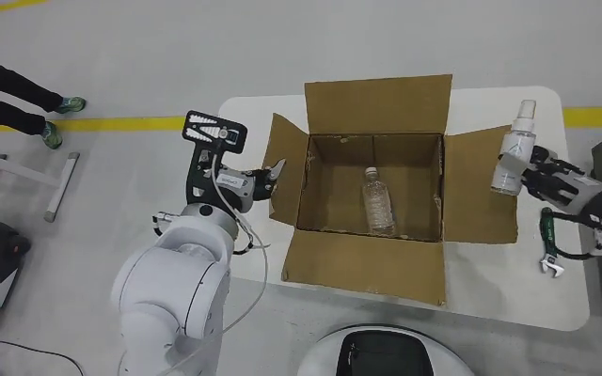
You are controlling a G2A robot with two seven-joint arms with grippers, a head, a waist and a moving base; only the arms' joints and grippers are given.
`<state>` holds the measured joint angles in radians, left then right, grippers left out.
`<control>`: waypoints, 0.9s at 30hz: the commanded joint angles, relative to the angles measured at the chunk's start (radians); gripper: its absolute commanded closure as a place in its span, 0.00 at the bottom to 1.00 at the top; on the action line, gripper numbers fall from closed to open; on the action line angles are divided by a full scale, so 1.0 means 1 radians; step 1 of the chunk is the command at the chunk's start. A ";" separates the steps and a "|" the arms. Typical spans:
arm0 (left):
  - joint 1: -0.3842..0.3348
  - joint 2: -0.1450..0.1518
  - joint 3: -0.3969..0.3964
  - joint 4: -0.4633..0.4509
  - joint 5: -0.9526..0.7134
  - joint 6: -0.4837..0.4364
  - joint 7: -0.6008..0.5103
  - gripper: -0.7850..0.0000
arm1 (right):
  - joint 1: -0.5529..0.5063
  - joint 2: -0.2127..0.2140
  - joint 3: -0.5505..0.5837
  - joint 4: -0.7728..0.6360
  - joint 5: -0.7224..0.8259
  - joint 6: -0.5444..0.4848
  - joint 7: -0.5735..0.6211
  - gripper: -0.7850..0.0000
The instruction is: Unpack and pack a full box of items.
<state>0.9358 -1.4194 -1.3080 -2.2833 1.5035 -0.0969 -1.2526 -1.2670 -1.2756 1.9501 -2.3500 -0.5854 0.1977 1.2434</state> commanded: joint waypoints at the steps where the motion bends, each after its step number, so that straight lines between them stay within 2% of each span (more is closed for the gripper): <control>1: -0.001 0.000 0.001 0.000 0.000 0.000 0.000 0.00 | 0.016 0.004 -0.074 0.000 -0.040 0.007 0.003 1.00; 8: -0.001 0.000 0.001 0.000 0.000 0.000 0.000 0.00 | 0.054 0.014 -0.380 0.016 -0.310 0.034 -0.025 1.00; 12: -0.001 0.000 0.001 0.000 0.000 0.000 0.000 0.00 | 0.093 0.012 -0.555 0.102 -0.519 0.070 -0.048 1.00; 15: -0.001 0.000 0.001 0.000 0.000 0.000 0.000 0.00 | 0.147 0.004 -0.666 0.200 -0.637 0.142 -0.049 1.00; 21: -0.001 0.000 0.001 0.000 0.000 0.000 0.000 0.00 | 0.301 -0.022 -0.814 0.416 -0.790 0.252 0.026 1.00; 27: -0.001 0.000 0.001 0.000 0.000 0.000 0.000 0.00 | 0.420 -0.047 -0.905 0.584 -0.859 0.258 0.121 1.00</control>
<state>0.9352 -1.4195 -1.3070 -2.2828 1.5031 -0.0969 -1.2525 -0.8605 -1.3198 1.0537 -1.7901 -1.4350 0.4567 1.3557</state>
